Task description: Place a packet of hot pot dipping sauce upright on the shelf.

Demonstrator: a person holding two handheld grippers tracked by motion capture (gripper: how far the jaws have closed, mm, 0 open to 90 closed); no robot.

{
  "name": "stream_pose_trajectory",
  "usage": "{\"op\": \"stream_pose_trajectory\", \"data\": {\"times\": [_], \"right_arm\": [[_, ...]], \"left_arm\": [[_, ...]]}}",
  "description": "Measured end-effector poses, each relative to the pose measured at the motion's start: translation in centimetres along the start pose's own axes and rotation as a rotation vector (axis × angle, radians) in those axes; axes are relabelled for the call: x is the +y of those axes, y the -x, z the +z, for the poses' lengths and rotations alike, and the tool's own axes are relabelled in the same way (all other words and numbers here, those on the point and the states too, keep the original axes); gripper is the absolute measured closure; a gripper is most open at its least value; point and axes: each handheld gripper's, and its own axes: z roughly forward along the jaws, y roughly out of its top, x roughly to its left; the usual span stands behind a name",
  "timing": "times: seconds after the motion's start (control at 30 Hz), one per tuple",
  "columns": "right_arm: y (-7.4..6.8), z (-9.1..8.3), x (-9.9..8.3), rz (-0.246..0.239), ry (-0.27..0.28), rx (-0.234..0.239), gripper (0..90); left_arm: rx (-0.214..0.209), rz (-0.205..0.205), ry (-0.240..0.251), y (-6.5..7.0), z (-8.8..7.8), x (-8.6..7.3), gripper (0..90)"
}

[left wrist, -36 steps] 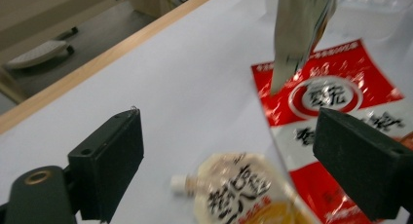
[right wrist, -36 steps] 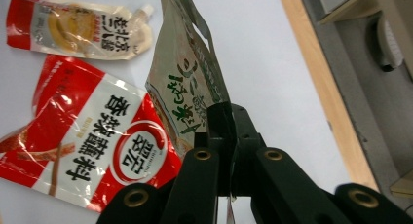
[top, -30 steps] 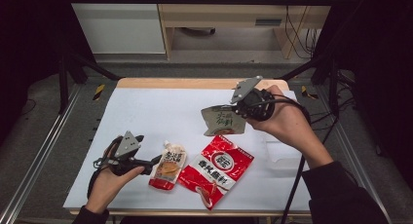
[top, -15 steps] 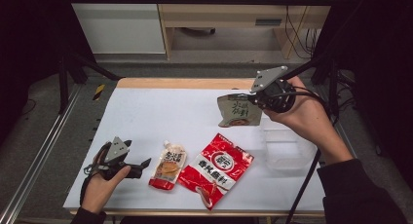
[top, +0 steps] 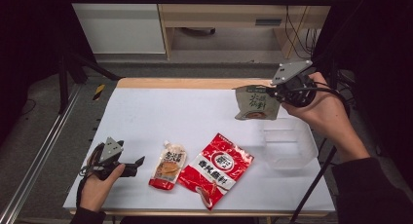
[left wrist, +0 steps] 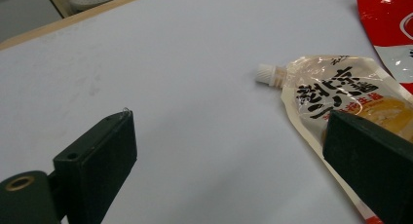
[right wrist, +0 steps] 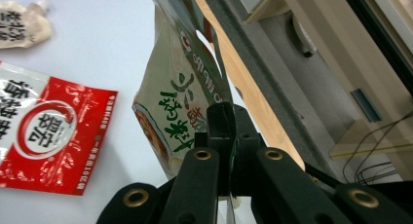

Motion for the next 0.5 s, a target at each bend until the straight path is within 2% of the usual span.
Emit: {"op": "stream_pose_trajectory", "data": {"times": [0.27,0.5], "right_arm": [[1.8,-0.2,-2.1,0.054,0.007,-0.045,90.0],[2.7,-0.1,-3.6,0.092,0.008,-0.075,90.0]], "left_arm": [[0.015,-0.008,-0.001,-0.3,0.0,-0.1,5.4],[0.019,-0.010,-0.004,-0.4,0.0,-0.2,5.4]]}}
